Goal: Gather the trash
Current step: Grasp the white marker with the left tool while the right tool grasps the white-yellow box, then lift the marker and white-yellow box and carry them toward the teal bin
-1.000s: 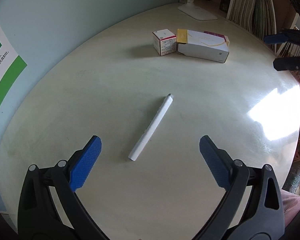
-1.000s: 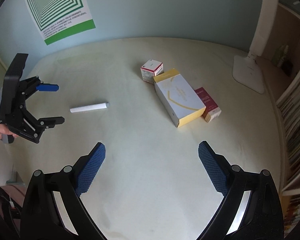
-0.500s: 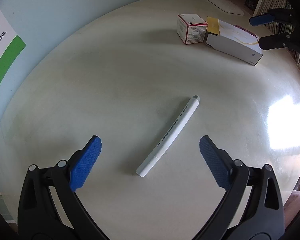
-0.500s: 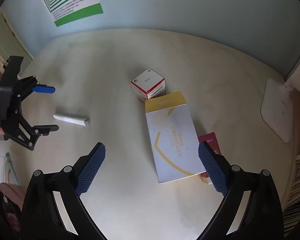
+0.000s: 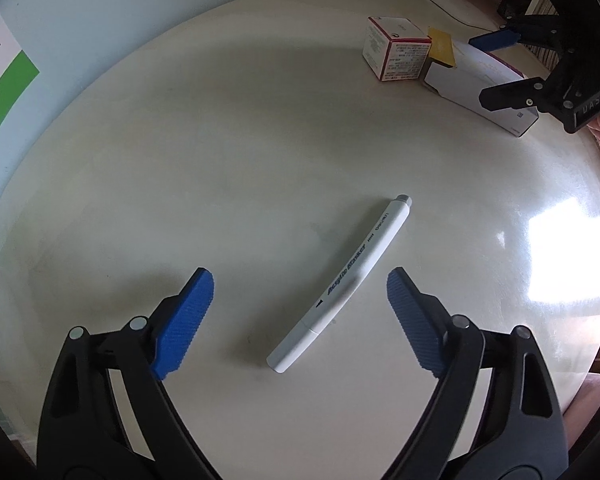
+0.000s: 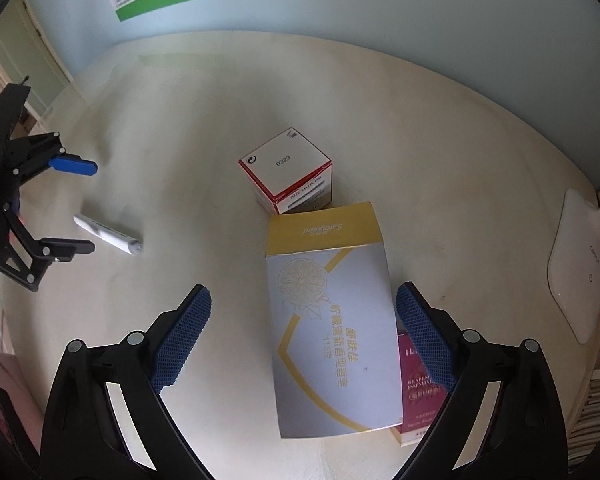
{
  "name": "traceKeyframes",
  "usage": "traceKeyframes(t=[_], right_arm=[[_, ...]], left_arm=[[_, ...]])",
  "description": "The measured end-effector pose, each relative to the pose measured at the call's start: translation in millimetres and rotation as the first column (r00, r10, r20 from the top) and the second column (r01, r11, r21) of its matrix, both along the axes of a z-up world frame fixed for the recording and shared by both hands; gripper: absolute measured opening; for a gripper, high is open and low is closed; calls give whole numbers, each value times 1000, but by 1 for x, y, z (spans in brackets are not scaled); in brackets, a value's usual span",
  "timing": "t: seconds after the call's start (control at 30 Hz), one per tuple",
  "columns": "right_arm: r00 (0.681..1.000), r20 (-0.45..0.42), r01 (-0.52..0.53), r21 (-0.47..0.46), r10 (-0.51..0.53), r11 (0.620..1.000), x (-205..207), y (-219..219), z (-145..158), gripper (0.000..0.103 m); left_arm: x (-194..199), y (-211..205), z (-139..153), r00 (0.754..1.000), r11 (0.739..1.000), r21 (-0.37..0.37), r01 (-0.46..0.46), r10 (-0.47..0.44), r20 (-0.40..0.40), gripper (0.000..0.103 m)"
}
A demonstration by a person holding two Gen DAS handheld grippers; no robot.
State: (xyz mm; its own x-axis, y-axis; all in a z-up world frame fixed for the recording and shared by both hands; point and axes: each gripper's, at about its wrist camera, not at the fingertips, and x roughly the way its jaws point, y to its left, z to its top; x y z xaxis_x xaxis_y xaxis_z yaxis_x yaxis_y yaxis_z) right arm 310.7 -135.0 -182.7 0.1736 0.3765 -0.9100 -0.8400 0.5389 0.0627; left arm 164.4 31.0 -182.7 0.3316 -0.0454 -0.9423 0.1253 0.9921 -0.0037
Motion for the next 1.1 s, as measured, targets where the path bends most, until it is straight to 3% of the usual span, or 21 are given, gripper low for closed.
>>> traceKeyframes(t=[0.13, 0.23, 0.33, 0.5, 0.7, 1.1], right_arm=[[999, 31, -17, -23, 17, 1000, -4, 4, -7, 89], [999, 23, -24, -30, 25, 999, -8, 6, -11, 62], [1000, 23, -18, -24, 19, 1000, -9, 8, -12, 61], [1000, 10, -19, -19, 20, 1000, -17, 10, -14, 61], [1000, -4, -16, -13, 16, 1000, -24, 9, -13, 61], [1000, -18, -2, 13, 2, 1000, -32, 7, -7, 61]], left_arm=[[-4, 4, -7, 1000, 1000, -12, 11, -11, -15, 64], [-5, 3, -8, 1000, 1000, -26, 18, -18, -15, 57], [-5, 5, -6, 1000, 1000, -25, 20, -20, -11, 49], [-5, 4, -3, 1000, 998, -49, 24, -25, -11, 17], [-4, 7, -3, 999, 996, -79, 37, -38, -16, 11], [-4, 19, -1, 999, 995, -101, 26, -29, -28, 11]])
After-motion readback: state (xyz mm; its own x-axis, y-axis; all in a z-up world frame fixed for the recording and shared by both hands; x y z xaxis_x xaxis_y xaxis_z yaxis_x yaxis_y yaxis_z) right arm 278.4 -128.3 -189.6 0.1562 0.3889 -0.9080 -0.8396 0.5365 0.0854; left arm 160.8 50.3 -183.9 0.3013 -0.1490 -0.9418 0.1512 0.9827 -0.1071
